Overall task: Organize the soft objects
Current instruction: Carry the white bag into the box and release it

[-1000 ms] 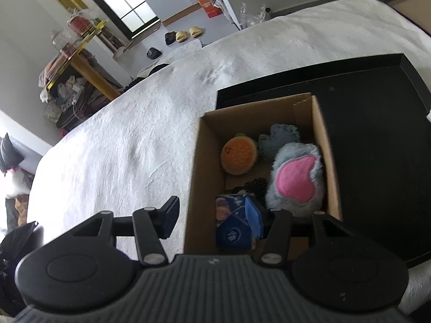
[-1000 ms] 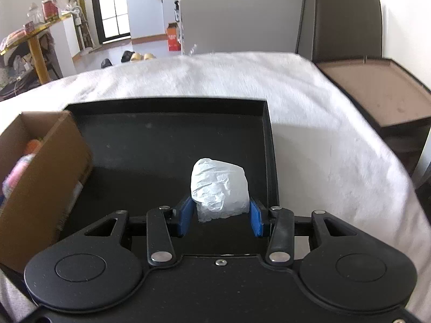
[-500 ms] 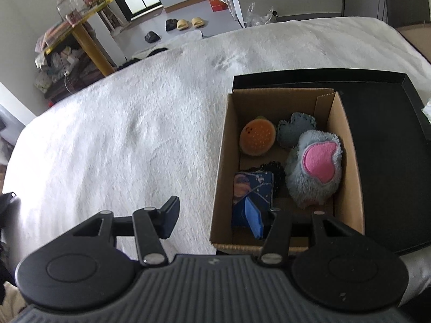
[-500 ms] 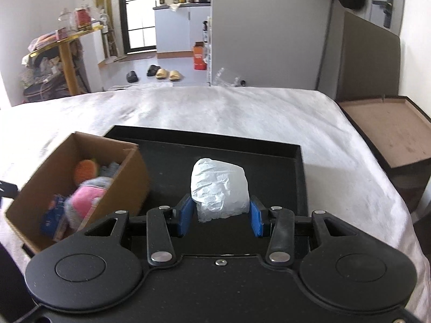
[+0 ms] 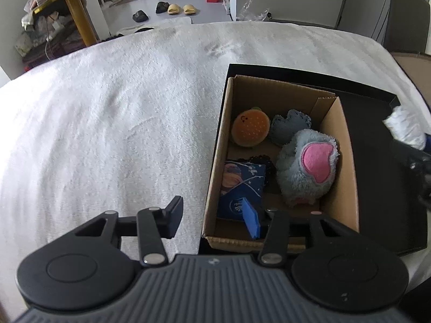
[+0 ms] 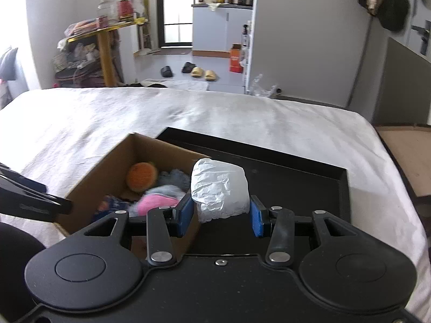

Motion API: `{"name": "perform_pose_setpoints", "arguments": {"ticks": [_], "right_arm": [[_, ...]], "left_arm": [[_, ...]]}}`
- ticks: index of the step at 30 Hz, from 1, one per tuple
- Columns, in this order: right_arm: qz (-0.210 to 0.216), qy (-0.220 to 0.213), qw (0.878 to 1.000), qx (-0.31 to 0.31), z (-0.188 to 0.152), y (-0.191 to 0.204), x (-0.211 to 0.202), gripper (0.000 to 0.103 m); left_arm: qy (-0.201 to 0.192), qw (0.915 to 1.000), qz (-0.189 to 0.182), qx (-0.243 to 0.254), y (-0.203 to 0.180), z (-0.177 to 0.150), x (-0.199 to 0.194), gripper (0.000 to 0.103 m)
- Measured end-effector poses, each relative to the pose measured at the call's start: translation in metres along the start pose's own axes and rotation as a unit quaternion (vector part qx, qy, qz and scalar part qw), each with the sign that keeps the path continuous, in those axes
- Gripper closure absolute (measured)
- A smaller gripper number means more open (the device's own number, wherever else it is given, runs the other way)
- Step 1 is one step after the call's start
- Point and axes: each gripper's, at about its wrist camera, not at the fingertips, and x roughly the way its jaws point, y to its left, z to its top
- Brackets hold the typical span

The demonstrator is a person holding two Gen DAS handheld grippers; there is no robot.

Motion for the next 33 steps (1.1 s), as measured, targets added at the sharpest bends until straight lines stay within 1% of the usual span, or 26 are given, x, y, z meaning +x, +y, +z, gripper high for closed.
{"name": "perform_pose_setpoints", "arguments": {"ticks": [4,5,8,15,19,28,30,32,33], "right_arm": [[0.011,0.002,1.0,-0.016,0.006,0.02,0.005,0.06],[0.014,0.003,1.0,-0.019,0.007,0.024,0.006,0.06],[0.019,0.005,0.999,-0.028,0.01,0.036,0.01,0.06],[0.024,0.009,0.998,-0.055,0.018,0.061,0.018,0.06],[0.026,0.011,0.997,-0.069,0.021,0.072,0.021,0.06],[0.022,0.009,0.995,-0.099,0.029,0.092,0.029,0.059],[0.024,0.003,0.994,-0.107,0.032,0.098,0.03,0.059],[0.022,-0.002,0.993,-0.115,0.033,0.102,0.031,0.055],[0.018,-0.001,0.993,-0.119,0.033,0.103,0.032,0.055]], "left_arm": [[0.005,0.9999,-0.009,0.003,0.002,-0.001,0.004,0.063],[0.008,0.9999,-0.01,0.003,0.003,-0.001,0.006,0.067],[0.02,0.9996,-0.019,-0.002,0.006,-0.001,0.012,0.076],[0.033,0.9989,-0.032,-0.008,0.011,0.001,0.021,0.08],[0.045,0.9983,-0.037,-0.009,0.014,0.002,0.027,0.085],[0.05,0.9976,-0.045,-0.016,0.019,0.002,0.033,0.092],[0.05,0.9975,-0.046,-0.018,0.02,0.002,0.034,0.093],[0.051,0.9974,-0.048,-0.02,0.022,0.002,0.035,0.094],[0.051,0.9973,-0.049,-0.021,0.022,0.002,0.035,0.094]]}}
